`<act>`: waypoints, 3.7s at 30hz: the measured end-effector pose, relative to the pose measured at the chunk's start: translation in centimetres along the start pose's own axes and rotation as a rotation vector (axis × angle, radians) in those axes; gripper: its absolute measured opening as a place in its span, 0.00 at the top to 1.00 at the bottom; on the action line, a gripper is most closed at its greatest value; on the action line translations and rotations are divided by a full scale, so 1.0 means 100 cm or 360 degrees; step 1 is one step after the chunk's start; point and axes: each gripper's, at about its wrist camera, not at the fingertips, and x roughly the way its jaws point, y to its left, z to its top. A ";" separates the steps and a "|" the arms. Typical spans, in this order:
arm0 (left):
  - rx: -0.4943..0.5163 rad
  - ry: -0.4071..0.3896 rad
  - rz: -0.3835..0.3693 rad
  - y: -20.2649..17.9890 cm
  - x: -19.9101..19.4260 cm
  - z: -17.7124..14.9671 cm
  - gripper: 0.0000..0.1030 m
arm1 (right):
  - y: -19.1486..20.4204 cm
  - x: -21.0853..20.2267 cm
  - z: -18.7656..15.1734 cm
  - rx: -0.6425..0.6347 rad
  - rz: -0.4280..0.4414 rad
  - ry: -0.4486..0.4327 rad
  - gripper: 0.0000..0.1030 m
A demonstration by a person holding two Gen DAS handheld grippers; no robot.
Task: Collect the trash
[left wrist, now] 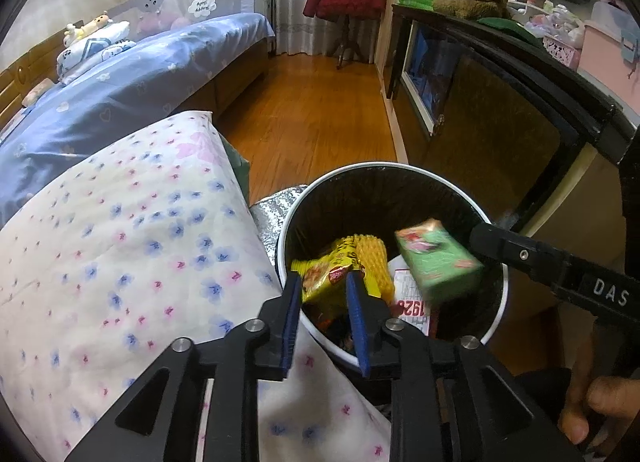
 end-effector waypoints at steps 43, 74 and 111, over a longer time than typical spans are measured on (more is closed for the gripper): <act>-0.0430 -0.0790 0.0598 0.074 -0.235 -0.168 0.05 | 0.179 -0.081 -0.075 -0.0646 0.0036 -0.0658 0.00; -0.0408 -0.0800 0.0758 0.067 -0.228 -0.168 0.01 | 0.189 -0.067 -0.083 -0.0709 0.0048 -0.0599 0.00; -0.0370 -0.0820 0.0777 0.069 -0.225 -0.171 0.01 | 0.192 -0.067 -0.083 -0.0731 0.0050 -0.0587 0.00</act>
